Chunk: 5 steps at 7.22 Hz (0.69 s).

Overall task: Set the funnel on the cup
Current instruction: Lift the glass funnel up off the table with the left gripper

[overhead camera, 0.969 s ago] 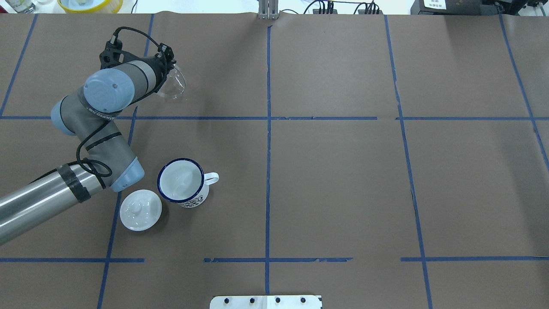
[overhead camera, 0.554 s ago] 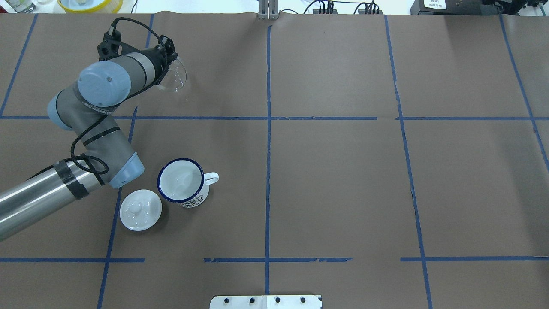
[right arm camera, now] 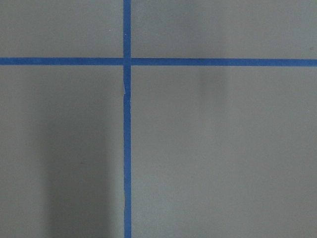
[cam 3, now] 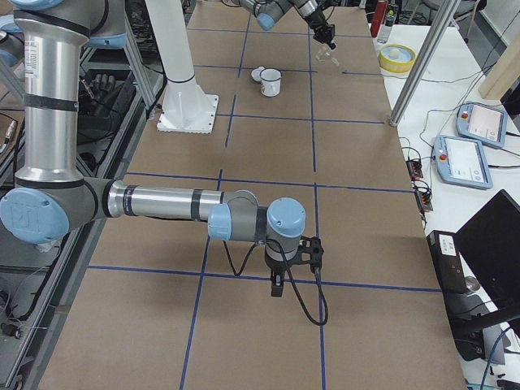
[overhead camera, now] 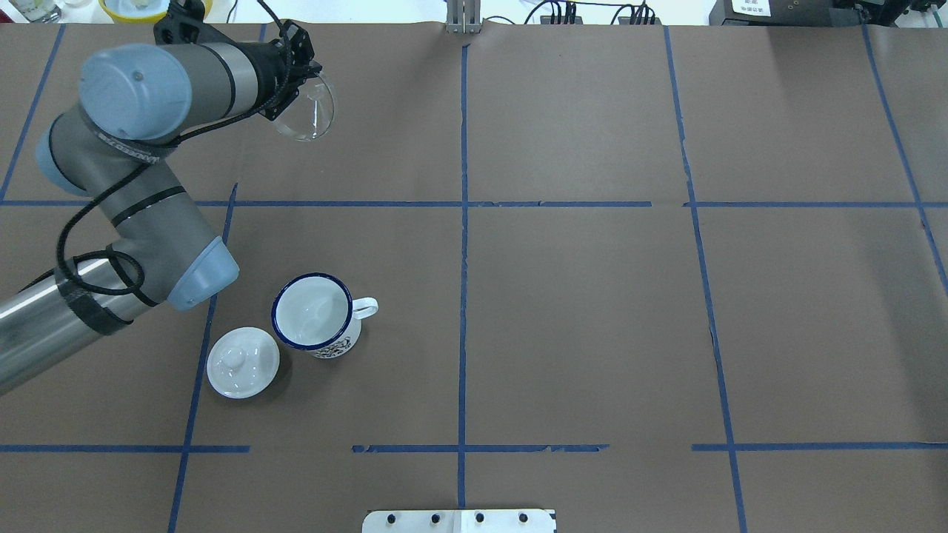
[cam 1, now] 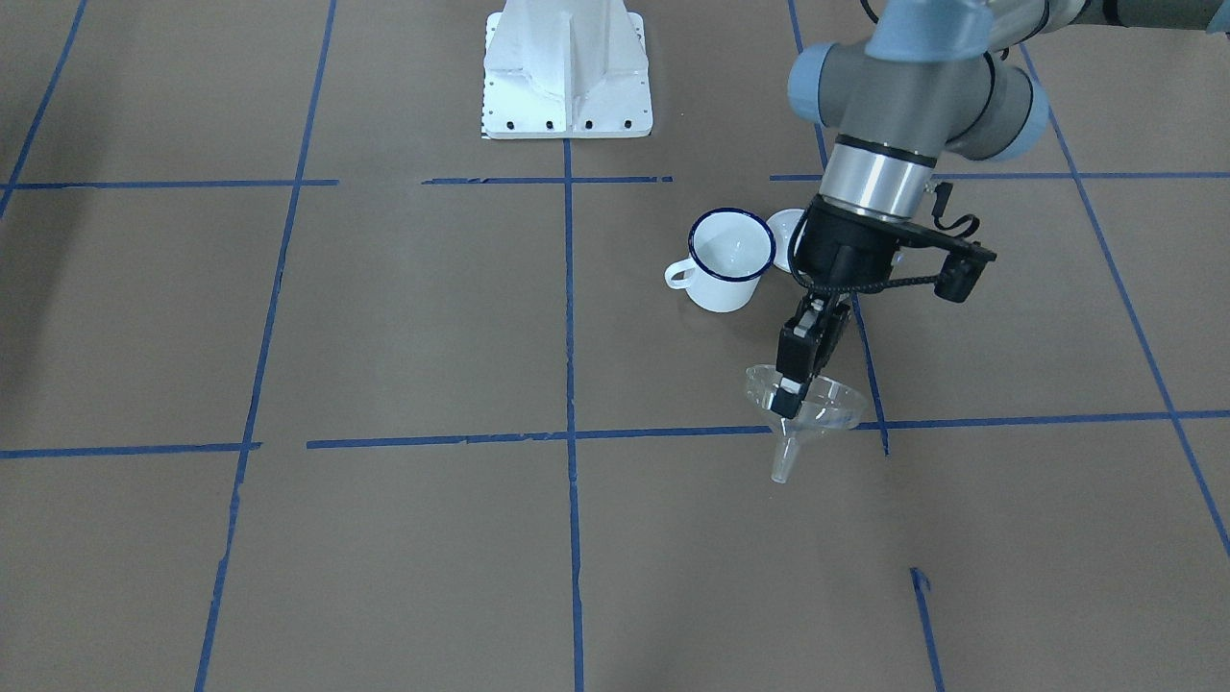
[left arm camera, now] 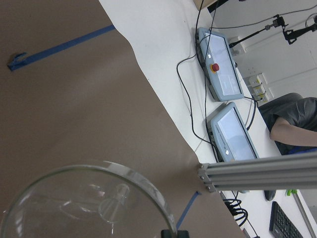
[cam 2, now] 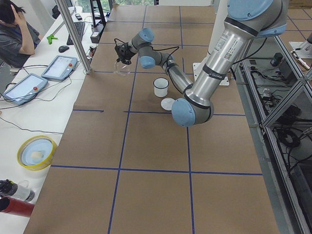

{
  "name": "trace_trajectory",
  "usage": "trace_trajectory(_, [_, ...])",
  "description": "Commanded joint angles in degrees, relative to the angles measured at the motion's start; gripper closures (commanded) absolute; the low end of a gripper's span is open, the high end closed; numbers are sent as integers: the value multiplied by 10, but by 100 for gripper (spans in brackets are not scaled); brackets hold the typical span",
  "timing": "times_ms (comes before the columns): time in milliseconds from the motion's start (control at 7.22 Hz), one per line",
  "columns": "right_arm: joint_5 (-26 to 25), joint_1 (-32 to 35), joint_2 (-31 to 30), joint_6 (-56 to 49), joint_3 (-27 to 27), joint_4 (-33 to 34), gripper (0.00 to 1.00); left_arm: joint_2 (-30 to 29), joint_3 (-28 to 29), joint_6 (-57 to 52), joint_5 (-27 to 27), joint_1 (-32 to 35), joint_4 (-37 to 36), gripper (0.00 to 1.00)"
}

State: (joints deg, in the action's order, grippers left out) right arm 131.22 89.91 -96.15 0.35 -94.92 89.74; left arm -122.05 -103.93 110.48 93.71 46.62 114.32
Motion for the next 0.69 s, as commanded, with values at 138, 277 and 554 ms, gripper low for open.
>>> trace_trajectory(138, [0,0,0,0,0,0,0,-1,-156,-152,132,-3,-286,100])
trace_trajectory(277, [0,0,0,0,1,0,0,-1,-198,-217,168,-24,-381,100])
trace_trajectory(554, [0,0,0,0,0,0,0,-11,-196,-343,218,-56,-465,100])
